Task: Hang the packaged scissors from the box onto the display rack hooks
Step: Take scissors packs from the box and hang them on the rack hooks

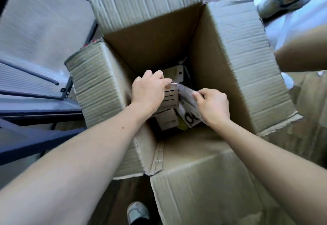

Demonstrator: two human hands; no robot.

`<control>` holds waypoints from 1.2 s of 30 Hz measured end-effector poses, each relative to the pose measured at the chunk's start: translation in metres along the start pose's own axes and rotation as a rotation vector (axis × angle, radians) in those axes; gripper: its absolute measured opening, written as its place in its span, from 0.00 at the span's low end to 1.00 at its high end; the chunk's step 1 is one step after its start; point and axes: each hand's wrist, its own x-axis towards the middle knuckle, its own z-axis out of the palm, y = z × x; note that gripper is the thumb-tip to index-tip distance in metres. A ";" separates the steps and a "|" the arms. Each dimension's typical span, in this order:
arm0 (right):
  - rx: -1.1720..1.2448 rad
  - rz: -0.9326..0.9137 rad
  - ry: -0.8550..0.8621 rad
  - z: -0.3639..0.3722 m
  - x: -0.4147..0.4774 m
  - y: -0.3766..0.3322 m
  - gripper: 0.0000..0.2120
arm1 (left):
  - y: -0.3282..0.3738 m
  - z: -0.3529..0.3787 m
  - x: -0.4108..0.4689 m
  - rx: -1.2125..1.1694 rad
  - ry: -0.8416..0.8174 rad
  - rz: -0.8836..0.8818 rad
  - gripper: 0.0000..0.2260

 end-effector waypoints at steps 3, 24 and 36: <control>0.190 0.080 0.119 -0.032 -0.027 -0.015 0.10 | 0.009 -0.048 -0.013 -0.158 0.195 -0.039 0.08; 1.255 -0.326 -0.095 -0.349 -0.431 -0.277 0.12 | 0.066 -0.546 -0.246 -0.472 1.210 0.460 0.09; 1.144 -0.568 -0.241 -0.405 -0.516 -0.310 0.03 | 0.083 -0.659 -0.304 -0.185 1.164 0.613 0.09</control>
